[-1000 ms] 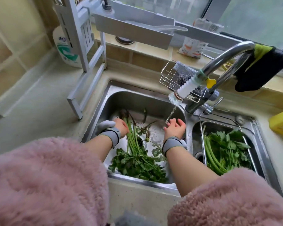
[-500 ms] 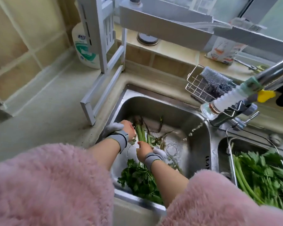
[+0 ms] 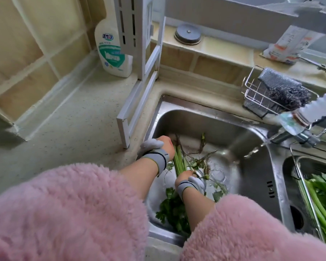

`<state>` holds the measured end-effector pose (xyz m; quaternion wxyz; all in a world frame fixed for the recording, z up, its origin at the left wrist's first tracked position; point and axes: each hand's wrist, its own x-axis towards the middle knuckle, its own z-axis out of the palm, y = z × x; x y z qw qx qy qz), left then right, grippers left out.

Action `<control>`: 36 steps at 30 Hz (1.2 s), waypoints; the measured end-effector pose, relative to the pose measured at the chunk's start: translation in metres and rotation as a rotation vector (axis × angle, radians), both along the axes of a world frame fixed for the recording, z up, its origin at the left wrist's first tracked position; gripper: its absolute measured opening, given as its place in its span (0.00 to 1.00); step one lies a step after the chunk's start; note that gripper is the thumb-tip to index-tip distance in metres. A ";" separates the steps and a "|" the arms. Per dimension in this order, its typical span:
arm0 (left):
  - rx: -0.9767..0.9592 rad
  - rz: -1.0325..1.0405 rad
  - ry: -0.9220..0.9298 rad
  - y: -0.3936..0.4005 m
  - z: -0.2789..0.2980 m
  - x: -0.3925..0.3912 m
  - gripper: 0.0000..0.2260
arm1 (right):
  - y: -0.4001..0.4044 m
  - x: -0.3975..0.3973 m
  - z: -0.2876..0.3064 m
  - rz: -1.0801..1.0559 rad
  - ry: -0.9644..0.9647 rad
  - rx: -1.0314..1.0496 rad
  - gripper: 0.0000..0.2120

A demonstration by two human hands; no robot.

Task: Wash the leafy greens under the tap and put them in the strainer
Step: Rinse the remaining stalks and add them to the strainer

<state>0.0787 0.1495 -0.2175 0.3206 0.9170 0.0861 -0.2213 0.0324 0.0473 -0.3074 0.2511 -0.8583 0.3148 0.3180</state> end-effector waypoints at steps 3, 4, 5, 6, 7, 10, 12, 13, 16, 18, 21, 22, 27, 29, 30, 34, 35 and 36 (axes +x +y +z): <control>0.020 -0.023 0.012 0.001 -0.001 -0.007 0.14 | 0.000 0.000 0.008 0.009 -0.009 0.021 0.20; 0.032 -0.034 0.023 0.002 0.001 -0.008 0.14 | 0.000 -0.002 0.015 0.021 -0.020 0.019 0.19; 0.035 -0.042 0.031 0.001 0.003 -0.010 0.14 | -0.001 -0.002 0.020 0.025 -0.047 0.003 0.18; 0.041 -0.040 0.039 0.003 0.002 -0.011 0.14 | 0.002 -0.003 0.023 0.047 -0.054 -0.001 0.18; 0.030 -0.035 0.043 0.002 0.006 -0.013 0.15 | -0.001 -0.003 0.029 0.061 -0.060 -0.022 0.17; -0.049 0.008 0.064 0.001 0.020 -0.020 0.14 | -0.007 -0.008 0.064 0.026 -0.150 -0.073 0.15; -0.114 0.040 0.071 0.001 0.034 -0.023 0.13 | -0.010 -0.017 0.091 -0.018 -0.235 -0.007 0.13; -0.137 0.037 0.071 0.000 0.042 -0.024 0.12 | -0.012 -0.022 0.104 -0.017 -0.278 0.018 0.13; -0.188 0.010 0.073 -0.010 0.070 -0.032 0.13 | -0.024 -0.037 0.136 0.049 -0.389 0.037 0.12; -0.246 0.022 0.041 -0.019 0.083 -0.035 0.16 | -0.030 -0.041 0.154 0.096 -0.453 0.065 0.12; -0.384 0.025 -0.007 -0.035 0.111 -0.040 0.22 | -0.046 -0.048 0.187 0.129 -0.543 0.145 0.09; -0.412 0.032 -0.031 -0.040 0.120 -0.041 0.23 | -0.051 -0.050 0.196 0.144 -0.571 0.164 0.10; -0.455 0.044 -0.132 -0.050 0.147 -0.048 0.12 | -0.069 -0.059 0.217 0.149 -0.615 0.243 0.11; -0.512 0.017 -0.107 -0.056 0.152 -0.051 0.10 | -0.074 -0.061 0.220 0.164 -0.631 0.243 0.11; -0.567 0.010 -0.076 -0.062 0.157 -0.055 0.11 | -0.079 -0.063 0.221 0.170 -0.645 0.242 0.10; -0.479 -0.041 -0.151 -0.082 0.159 -0.066 0.12 | -0.091 -0.067 0.226 0.234 -0.632 0.269 0.08; -0.429 -0.029 -0.187 -0.083 0.158 -0.068 0.11 | -0.093 -0.068 0.225 0.249 -0.612 0.280 0.09; -0.405 -0.023 -0.200 -0.082 0.158 -0.067 0.10 | -0.095 -0.068 0.225 0.245 -0.590 0.283 0.10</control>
